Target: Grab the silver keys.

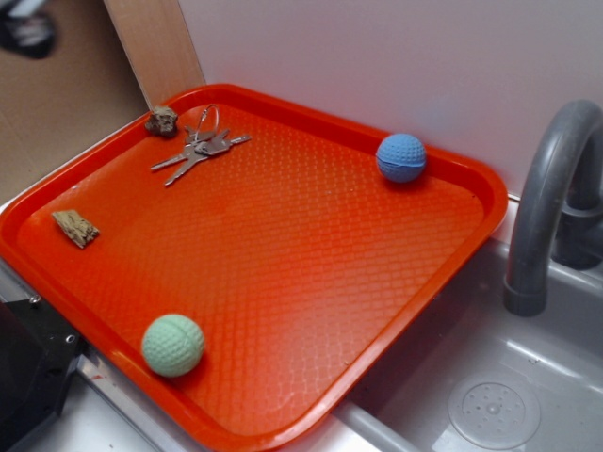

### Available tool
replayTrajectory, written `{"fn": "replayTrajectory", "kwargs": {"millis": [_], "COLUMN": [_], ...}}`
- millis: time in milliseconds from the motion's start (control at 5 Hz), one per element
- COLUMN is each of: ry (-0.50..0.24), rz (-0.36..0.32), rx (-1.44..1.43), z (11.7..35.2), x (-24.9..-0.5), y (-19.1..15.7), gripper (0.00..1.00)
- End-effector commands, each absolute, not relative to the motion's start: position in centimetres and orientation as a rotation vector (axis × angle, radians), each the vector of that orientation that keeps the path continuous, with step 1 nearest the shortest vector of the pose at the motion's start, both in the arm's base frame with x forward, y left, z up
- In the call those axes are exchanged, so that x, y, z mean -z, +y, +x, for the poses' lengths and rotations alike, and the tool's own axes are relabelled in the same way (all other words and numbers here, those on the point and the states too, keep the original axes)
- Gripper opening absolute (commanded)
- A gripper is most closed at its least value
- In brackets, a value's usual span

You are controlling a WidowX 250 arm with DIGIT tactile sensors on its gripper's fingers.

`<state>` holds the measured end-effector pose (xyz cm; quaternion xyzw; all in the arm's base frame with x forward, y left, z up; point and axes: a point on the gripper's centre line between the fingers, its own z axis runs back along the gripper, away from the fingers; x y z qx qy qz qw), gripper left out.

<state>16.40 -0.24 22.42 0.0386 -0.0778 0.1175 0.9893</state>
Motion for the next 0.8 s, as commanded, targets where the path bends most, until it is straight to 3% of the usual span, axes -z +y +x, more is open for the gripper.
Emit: {"fn": "replayTrajectory", "kwargs": {"millis": [0,200,400,600], "ry": [-0.278,-0.328,-0.281,-0.311], "rz": [0.131,0.145,0.176,0.155], "rx": [-0.589,-0.839,-0.959,-1.053], "z": [23.1,23.7,25.2,26.7], "x": [-20.4,-18.5,-16.4,-14.9], "y": [4.7,6.9,8.1,9.5], "gripper": [1.0,1.0,1.0,1.0]}}
